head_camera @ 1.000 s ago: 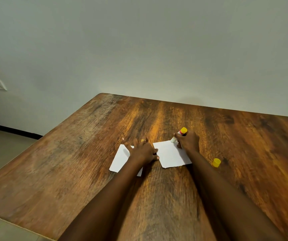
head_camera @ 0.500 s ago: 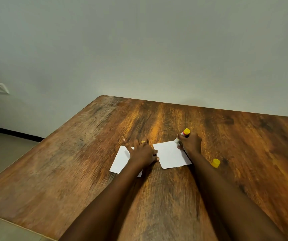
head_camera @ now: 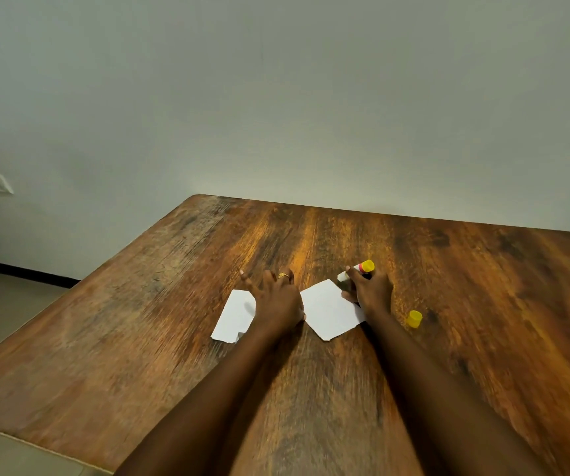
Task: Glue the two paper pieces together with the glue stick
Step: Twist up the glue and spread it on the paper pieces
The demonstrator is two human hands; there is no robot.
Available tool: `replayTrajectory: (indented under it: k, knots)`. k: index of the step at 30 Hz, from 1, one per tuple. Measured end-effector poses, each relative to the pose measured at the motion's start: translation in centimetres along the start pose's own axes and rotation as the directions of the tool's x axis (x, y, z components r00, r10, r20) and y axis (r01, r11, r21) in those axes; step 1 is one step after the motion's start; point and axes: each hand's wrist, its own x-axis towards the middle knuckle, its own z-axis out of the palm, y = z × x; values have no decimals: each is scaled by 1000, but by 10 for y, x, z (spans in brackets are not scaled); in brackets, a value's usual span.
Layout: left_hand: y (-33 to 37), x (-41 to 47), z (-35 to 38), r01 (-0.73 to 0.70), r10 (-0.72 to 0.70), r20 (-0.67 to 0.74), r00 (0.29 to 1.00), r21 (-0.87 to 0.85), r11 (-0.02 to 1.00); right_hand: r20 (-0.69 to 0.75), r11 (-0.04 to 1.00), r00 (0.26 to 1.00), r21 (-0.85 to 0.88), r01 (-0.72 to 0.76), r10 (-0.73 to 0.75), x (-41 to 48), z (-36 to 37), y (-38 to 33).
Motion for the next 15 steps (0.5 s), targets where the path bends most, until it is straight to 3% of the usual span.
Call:
replayTrajectory:
  k: [6, 15]
  knots:
    - [11, -3, -5, -38, 38, -54, 998, -15, 999, 23, 1000, 1000, 3, 6, -6, -1, -4, 3]
    - [28, 22, 1, -64, 67, 77, 995, -32, 997, 118, 986, 990, -135, 96, -81, 15, -3, -1]
